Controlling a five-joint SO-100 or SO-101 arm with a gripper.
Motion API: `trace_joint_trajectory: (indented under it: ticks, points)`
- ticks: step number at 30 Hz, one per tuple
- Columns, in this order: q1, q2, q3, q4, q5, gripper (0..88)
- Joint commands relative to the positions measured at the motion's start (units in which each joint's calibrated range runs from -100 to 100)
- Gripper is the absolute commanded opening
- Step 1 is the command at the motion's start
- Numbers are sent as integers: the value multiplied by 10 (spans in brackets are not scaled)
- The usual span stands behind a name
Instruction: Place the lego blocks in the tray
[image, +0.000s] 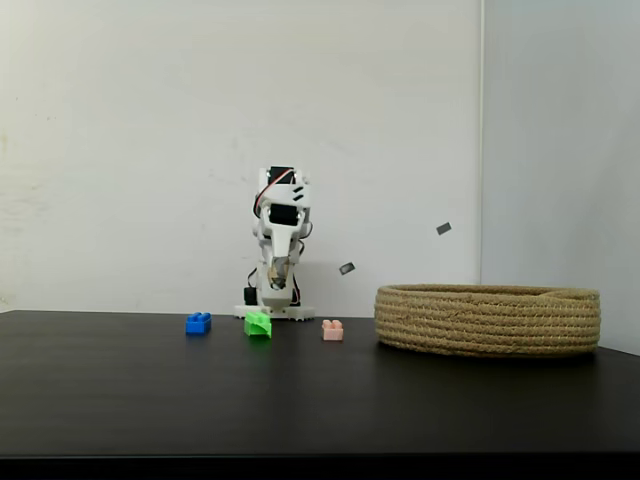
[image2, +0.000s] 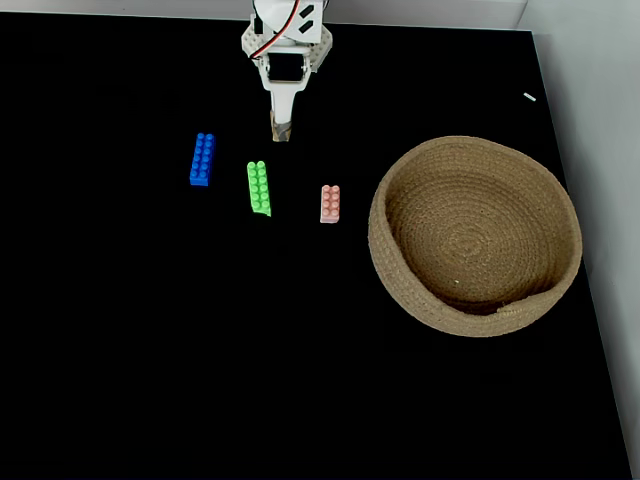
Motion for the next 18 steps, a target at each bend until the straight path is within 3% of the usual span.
trace_joint_trajectory:
  ticks: [1,10,12,18]
  points:
    - [42,127,-175,-2,42,50]
    - [175,321,-341,88,279,71]
    - [210,367,-355,87,347,123]
    - [262,504,-419,105,452,232]
